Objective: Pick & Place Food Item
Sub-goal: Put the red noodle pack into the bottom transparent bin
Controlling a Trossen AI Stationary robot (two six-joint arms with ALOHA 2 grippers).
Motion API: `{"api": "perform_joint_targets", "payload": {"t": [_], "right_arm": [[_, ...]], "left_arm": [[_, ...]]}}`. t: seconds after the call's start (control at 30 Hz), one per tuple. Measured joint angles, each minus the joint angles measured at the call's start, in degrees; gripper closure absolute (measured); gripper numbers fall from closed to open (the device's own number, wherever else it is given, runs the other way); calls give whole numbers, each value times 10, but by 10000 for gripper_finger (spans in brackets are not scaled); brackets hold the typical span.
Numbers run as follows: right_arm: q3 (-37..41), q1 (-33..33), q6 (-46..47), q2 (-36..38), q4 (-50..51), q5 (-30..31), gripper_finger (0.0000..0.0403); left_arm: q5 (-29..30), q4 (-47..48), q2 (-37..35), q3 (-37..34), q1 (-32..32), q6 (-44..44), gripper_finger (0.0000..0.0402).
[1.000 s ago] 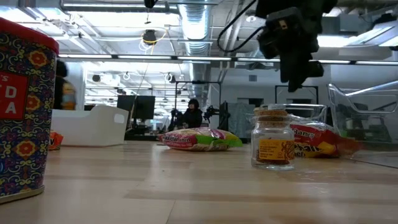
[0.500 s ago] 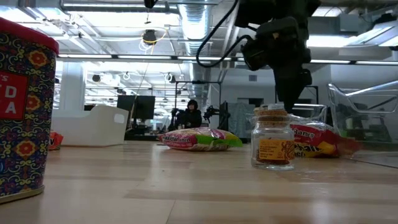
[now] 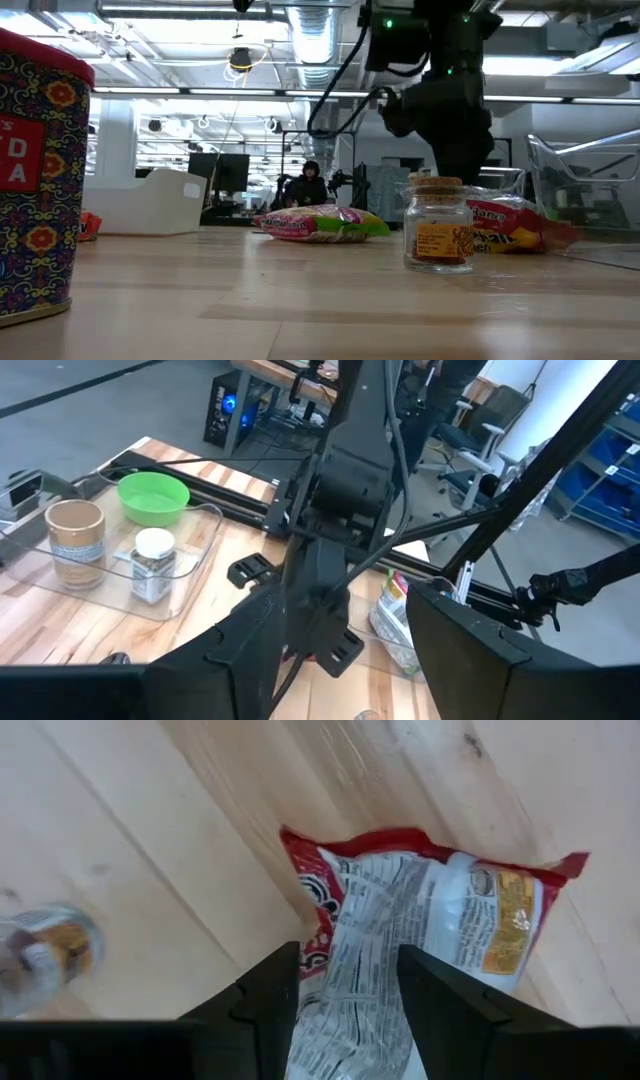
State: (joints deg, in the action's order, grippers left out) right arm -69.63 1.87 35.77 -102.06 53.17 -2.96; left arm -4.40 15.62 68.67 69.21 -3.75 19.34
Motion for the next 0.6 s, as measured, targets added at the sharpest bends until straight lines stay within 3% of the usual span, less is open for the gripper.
{"api": "perform_joint_targets", "payload": {"t": [0.3, 0.6], "right_arm": [[0, 0, 3, 3, -12, 32, 262], [0, 6, -2, 0, -11, 28, 390]], "left_arm": [[0, 0, 0, 0, 0, 0, 198], [0, 0, 0, 0, 0, 0, 198]]}}
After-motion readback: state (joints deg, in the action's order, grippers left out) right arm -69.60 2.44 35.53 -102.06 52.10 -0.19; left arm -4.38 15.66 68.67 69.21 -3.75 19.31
